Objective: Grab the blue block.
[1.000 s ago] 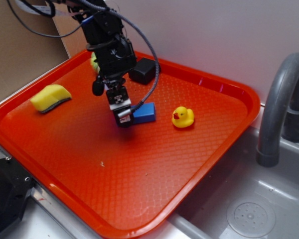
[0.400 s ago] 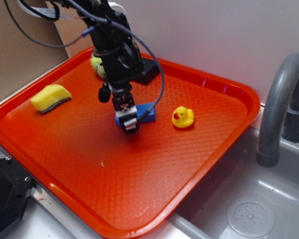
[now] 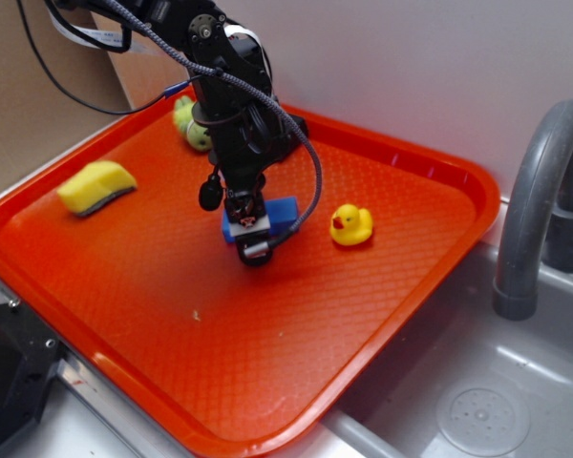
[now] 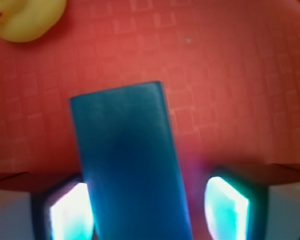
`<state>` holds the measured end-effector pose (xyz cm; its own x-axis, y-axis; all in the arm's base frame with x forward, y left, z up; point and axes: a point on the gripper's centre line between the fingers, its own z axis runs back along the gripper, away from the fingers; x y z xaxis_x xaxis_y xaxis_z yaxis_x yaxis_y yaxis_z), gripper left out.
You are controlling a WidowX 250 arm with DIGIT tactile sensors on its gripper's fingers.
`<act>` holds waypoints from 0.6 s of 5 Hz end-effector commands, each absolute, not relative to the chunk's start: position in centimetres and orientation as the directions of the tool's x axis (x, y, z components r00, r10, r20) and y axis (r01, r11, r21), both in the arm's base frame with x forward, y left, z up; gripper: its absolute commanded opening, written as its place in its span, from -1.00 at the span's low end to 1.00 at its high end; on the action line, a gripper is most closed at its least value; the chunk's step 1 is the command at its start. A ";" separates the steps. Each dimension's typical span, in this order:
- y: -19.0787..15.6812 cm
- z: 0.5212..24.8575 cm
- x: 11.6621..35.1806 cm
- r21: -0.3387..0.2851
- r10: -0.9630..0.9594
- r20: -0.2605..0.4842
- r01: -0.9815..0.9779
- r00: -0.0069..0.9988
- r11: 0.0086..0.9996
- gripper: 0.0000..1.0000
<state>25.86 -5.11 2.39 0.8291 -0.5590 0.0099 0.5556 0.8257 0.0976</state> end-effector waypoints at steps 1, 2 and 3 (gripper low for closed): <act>-5.8 5.8 24.9 0.103 -0.500 0.049 0.493 0.865 0.864 -1.00; -4.3 10.8 23.8 0.076 -0.354 -0.034 0.356 0.935 0.932 -1.00; -2.8 15.8 22.4 0.059 -0.177 -0.075 0.181 0.981 0.982 -1.00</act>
